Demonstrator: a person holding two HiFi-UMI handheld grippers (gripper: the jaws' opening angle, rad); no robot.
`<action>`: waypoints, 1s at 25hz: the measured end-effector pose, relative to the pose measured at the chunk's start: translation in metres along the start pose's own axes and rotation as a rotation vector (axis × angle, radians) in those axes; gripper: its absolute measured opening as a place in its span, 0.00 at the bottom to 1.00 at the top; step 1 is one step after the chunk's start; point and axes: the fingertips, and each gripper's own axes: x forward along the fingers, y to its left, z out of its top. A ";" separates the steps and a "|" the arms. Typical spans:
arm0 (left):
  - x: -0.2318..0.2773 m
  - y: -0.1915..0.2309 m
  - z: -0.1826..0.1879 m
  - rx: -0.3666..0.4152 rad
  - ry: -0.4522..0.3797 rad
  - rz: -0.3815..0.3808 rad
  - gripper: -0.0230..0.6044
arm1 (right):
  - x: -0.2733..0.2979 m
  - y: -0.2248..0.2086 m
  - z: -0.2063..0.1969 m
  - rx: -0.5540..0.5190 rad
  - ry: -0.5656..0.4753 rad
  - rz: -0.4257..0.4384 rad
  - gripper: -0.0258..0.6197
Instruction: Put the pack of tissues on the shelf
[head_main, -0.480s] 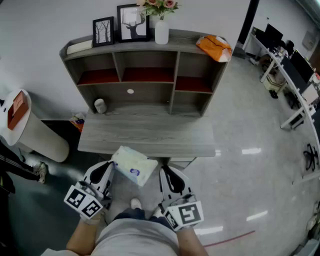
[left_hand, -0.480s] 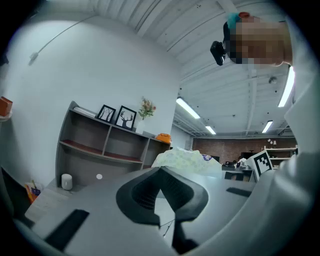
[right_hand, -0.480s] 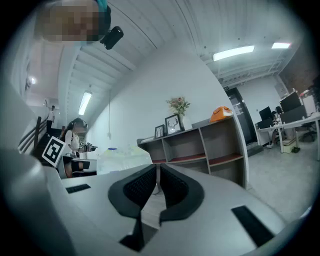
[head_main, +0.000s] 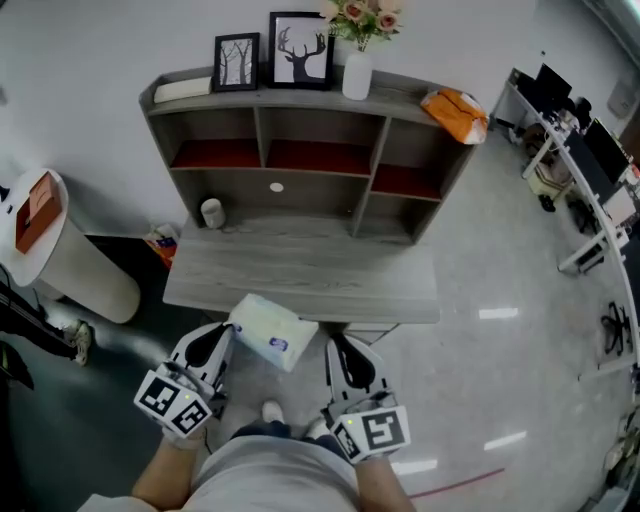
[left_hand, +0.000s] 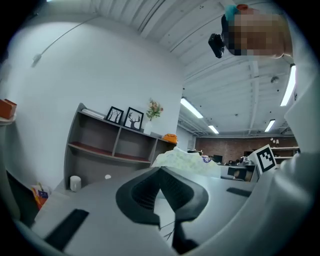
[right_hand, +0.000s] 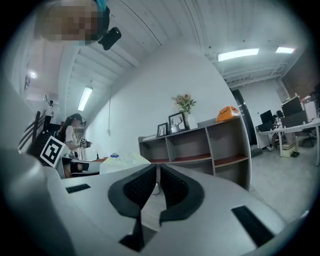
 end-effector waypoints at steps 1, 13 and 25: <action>-0.002 0.007 0.001 0.000 0.001 0.004 0.06 | 0.004 0.002 -0.001 -0.022 0.004 -0.012 0.10; -0.016 0.103 -0.001 -0.051 0.019 -0.001 0.06 | 0.065 0.034 -0.015 -0.053 0.037 -0.092 0.10; -0.003 0.145 -0.003 -0.070 0.019 0.019 0.06 | 0.109 0.027 -0.024 -0.015 0.042 -0.095 0.10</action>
